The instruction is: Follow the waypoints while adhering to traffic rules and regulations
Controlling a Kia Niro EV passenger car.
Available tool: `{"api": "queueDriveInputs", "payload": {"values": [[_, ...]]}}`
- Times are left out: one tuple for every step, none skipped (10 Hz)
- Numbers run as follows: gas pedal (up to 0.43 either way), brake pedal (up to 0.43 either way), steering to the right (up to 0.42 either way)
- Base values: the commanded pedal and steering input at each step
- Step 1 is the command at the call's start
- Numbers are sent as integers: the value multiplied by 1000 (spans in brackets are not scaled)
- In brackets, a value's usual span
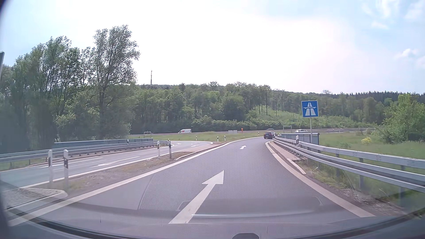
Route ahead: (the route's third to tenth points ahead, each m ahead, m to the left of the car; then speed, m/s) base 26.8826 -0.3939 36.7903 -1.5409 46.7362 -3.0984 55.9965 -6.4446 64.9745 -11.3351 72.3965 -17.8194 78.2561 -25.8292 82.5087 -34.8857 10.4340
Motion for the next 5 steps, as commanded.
{"api": "queueDriveInputs", "payload": {"values": [[339,0,1],[339,0,2],[339,0,2],[339,0,2],[339,0,2]]}}
